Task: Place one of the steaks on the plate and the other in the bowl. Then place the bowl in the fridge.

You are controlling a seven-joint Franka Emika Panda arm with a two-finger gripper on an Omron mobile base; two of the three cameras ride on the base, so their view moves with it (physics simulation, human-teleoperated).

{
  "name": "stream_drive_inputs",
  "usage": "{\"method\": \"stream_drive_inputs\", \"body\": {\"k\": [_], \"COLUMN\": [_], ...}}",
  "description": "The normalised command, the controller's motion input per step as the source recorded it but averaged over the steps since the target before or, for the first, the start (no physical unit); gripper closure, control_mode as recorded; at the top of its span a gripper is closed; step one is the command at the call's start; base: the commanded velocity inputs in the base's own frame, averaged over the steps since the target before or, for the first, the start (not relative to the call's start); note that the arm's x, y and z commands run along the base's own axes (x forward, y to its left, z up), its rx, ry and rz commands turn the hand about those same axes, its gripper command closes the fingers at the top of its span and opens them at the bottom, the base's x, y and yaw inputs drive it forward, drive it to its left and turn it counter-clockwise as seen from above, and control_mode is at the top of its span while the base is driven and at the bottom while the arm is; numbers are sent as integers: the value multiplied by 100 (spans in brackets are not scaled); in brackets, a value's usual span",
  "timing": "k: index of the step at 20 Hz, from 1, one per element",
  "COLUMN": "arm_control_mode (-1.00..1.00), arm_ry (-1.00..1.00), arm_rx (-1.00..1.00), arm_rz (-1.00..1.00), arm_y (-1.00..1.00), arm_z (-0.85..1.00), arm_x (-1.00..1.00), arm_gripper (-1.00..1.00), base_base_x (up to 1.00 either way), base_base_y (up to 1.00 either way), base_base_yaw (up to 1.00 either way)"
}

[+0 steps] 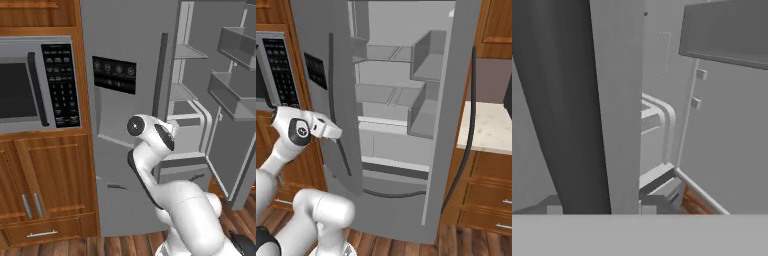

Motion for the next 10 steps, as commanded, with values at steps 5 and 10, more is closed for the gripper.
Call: {"method": "stream_drive_inputs", "body": {"k": [5,10], "arm_control_mode": [-100,-100], "arm_ry": [0,0], "arm_rx": [0,0], "arm_rz": [-25,-21], "arm_y": [33,40], "arm_z": [0,-1], "arm_x": [-65,-34], "arm_gripper": [100,100], "base_base_x": [0,0], "base_base_y": [0,0], "base_base_yaw": [0,0]}}
